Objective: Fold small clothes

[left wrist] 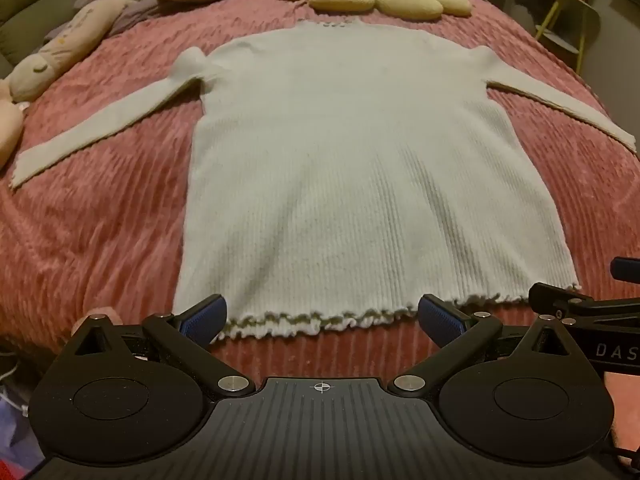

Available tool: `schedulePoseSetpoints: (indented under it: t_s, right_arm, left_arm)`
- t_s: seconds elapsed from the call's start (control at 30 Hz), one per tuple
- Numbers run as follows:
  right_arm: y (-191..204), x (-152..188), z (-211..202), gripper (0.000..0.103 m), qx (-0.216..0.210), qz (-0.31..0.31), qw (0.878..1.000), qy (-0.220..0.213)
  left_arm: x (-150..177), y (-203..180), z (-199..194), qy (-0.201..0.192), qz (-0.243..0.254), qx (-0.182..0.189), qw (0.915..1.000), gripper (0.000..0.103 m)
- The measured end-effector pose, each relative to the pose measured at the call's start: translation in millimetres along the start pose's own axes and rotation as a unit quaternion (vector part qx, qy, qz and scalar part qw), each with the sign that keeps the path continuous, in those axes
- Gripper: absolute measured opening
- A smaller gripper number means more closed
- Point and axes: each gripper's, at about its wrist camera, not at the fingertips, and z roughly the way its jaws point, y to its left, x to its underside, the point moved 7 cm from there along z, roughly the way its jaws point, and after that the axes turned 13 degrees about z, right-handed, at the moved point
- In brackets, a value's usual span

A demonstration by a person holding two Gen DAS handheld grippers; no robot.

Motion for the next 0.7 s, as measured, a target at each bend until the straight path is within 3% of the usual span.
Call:
schedulePoseSetpoints:
  t_s: [0.7]
  right_arm:
    - [-1.0,-4.1,-0.1,0.099,0.002,-0.001,1.0,-0.001]
  left_arm:
    - [2.1,0.7,3.8,0.008,-0.006,0.0,0.9999,0.103]
